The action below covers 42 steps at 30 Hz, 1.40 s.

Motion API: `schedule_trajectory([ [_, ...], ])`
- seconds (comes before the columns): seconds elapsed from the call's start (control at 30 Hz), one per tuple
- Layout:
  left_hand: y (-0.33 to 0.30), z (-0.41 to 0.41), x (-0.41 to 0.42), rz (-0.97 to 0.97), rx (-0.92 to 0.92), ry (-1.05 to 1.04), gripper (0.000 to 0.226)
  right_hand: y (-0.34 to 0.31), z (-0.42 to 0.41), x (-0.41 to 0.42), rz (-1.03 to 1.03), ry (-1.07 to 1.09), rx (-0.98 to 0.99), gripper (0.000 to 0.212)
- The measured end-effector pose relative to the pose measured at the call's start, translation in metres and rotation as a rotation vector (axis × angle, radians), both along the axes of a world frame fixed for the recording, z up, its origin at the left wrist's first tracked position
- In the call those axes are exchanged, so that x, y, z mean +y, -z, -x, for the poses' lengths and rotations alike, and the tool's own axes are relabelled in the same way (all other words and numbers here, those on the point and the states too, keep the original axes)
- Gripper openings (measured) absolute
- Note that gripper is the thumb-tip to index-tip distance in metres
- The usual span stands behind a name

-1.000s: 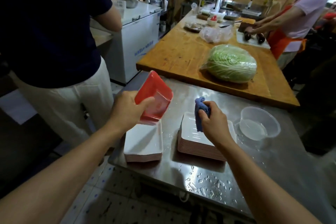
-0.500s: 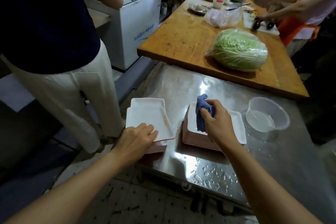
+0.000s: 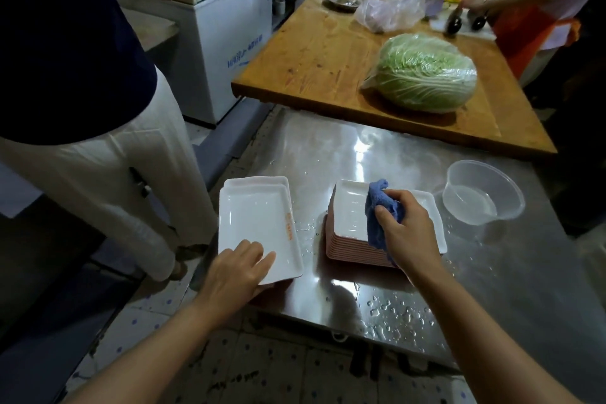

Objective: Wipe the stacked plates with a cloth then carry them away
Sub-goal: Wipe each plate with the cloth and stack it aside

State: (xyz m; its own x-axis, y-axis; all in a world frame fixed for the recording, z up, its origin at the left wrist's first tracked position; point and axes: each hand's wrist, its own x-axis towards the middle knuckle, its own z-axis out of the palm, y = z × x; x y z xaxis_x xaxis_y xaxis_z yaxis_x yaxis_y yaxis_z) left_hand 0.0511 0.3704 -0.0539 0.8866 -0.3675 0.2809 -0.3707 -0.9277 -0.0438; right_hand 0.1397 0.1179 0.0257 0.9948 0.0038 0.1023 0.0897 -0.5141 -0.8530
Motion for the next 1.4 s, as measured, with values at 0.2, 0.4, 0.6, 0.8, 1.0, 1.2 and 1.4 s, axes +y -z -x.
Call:
schedule_trajectory([
  [0.2,0.008,-0.013,0.002,-0.015,0.069,0.004,0.058,0.004,-0.005,-0.017,0.023,0.044,0.002,0.022],
  [0.4,0.008,-0.017,0.008,-0.050,0.105,-0.049,0.053,0.006,-0.010,-0.025,-0.025,0.071,0.014,0.020],
  [0.6,-0.016,-0.039,-0.032,0.284,0.165,-0.284,0.033,0.008,-0.013,-0.037,-0.070,0.100,0.023,0.020],
  [0.8,-0.024,-0.099,-0.095,0.790,0.451,-0.529,0.039,0.013,-0.023,-0.056,-0.119,0.185,0.012,0.025],
  [1.0,-0.010,-0.120,-0.113,0.850,0.559,-0.580,0.034,0.019,-0.022,-0.072,-0.106,0.230,0.018,0.021],
  [1.2,-0.016,-0.125,-0.114,0.618,0.432,-0.538,0.014,0.017,-0.021,-0.087,-0.118,0.281,0.021,0.018],
  [1.4,-0.036,-0.130,-0.111,0.828,0.467,-0.567,0.018,0.009,-0.018,-0.096,-0.148,0.314,0.006,0.018],
])
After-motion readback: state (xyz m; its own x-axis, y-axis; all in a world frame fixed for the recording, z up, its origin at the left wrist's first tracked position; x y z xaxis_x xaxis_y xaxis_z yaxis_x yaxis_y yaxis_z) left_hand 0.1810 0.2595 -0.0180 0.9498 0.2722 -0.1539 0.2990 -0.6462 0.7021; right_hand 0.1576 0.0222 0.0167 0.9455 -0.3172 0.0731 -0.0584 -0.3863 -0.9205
